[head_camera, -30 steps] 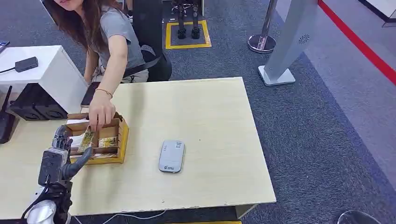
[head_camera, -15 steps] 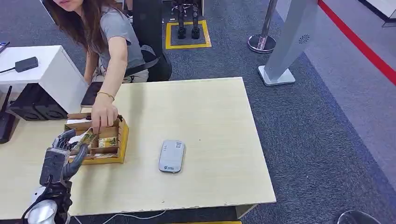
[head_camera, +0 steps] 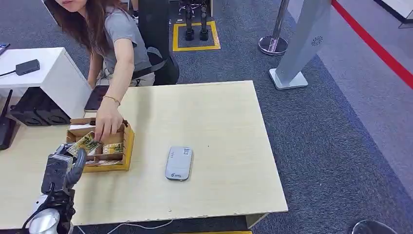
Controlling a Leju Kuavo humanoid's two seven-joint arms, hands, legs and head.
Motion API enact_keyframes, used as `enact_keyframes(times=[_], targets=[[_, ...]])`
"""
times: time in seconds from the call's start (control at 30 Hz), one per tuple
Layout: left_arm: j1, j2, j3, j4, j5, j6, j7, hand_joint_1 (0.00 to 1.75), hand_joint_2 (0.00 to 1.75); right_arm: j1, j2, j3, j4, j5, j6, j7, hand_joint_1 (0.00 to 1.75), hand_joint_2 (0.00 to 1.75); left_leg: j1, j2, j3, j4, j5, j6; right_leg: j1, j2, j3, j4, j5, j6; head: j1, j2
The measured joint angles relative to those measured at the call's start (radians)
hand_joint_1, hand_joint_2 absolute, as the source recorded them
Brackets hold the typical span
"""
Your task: Pass the card to the sensor for recognition and then transmit it.
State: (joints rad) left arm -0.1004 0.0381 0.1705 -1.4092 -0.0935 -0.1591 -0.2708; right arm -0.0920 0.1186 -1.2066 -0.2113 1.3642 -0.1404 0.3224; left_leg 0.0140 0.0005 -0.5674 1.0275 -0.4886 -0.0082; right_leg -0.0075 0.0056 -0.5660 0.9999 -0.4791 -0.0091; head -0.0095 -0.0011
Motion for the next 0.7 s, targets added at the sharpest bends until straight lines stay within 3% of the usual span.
enact_keyframes(times=[0.43, 0.7], targets=[[-0.001, -0.004, 0.000, -0.002, -0.014, 0.007, -0.001, 1.75, 1.75, 0.000, 0.000, 0.007, 0.000, 0.003, 0.000, 0.001, 0.00, 0.00, 0.000, 0.000, 0.000, 0.000, 0.000, 0.000, 0.000, 0.000, 0.000, 0.000, 0.000, 0.000, 0.000, 0.000], [-0.025, -0.014, -0.047, -0.029, -0.209, 0.112, -0.020, 1.75, 1.75, 0.000, 0.001, 0.015, 0.002, 0.004, 0.000, 0.000, 0.00, 0.00, 0.000, 0.000, 0.000, 0.000, 0.000, 0.000, 0.000, 0.000, 0.000, 0.000, 0.000, 0.000, 0.000, 0.000]])
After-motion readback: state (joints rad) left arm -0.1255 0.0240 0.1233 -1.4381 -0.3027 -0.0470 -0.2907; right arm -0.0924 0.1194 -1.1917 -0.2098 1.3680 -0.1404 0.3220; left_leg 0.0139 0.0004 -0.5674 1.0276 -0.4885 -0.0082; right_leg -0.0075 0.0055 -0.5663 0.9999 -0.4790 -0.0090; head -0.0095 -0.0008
